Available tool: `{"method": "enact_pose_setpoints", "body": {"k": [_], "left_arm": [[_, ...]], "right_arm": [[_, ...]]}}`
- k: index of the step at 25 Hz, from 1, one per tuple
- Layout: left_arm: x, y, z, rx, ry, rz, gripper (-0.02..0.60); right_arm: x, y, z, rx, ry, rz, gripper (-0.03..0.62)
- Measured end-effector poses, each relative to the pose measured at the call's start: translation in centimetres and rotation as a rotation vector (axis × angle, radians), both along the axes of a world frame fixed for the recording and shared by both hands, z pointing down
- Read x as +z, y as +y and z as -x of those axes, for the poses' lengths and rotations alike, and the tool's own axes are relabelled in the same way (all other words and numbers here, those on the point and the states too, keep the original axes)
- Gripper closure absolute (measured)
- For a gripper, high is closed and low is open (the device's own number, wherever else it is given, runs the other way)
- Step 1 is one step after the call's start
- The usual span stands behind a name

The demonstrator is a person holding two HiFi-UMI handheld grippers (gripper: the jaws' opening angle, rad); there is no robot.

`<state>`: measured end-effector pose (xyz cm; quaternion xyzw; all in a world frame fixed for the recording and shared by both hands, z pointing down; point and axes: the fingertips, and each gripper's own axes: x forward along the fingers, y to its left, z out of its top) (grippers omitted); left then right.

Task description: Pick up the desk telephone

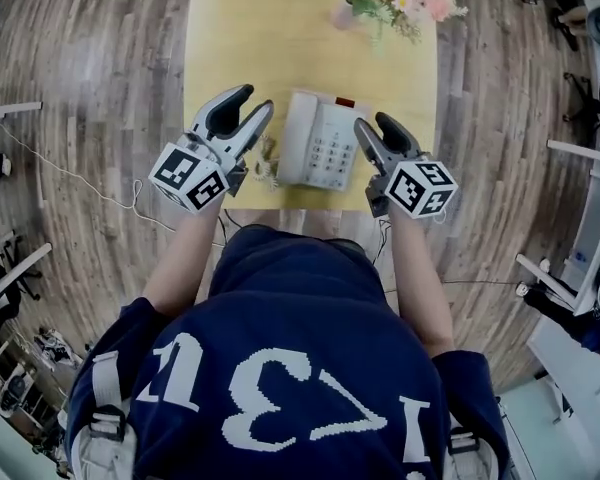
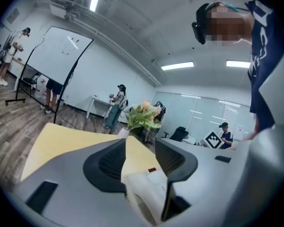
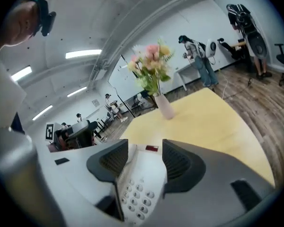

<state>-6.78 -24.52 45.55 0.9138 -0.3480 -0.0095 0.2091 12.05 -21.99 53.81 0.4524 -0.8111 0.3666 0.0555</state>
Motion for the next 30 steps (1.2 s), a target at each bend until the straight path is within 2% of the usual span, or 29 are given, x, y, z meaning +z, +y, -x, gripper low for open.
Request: {"method": "enact_pose_setpoints", "body": {"k": [2, 5, 8, 12, 15, 19, 22, 24, 27, 30], "left_arm": [[2.5, 0.2, -1.0, 0.043, 0.01, 0.092, 0.355], [6.2, 0.7, -2.0, 0.117, 0.015, 0.221, 0.347], [9.3, 1.5, -2.7, 0.194, -0.007, 0.351, 0.306], [13.1, 2.7, -3.5, 0.255, -0.028, 0.529, 0.278], [14.7, 3.5, -4.4, 0.307, -0.033, 0.624, 0.262], [15.4, 4.5, -5.8, 0.386, -0.088, 0.683, 0.252], [15.8, 4.8, -6.6, 0.423, -0.055, 0.737, 0.244], [15.9, 4.6, -6.7, 0.437, -0.019, 0.746, 0.238], [15.9, 4.5, -6.5, 0.422, 0.008, 0.736, 0.239], [15.6, 4.7, -6.1, 0.356, -0.005, 0.758, 0.241]], "right_arm": [[2.7, 0.7, 0.1, 0.0, 0.011, 0.064, 0.378], [5.3, 1.3, -0.2, 0.018, 0.001, 0.113, 0.365], [6.7, 1.8, 0.0, -0.015, 0.01, 0.118, 0.359], [8.0, 2.9, 0.9, -0.035, -0.127, 0.205, 0.352], [8.9, 3.5, 1.2, -0.053, -0.161, 0.246, 0.352], [9.8, 4.0, 1.6, -0.063, -0.254, 0.324, 0.352], [9.7, 3.8, 1.5, -0.043, -0.294, 0.344, 0.352], [9.7, 3.6, 1.2, -0.021, -0.302, 0.35, 0.353], [9.9, 3.5, 1.0, 0.0, -0.296, 0.351, 0.361], [9.4, 3.6, 1.3, 0.007, -0.281, 0.322, 0.365]]}}
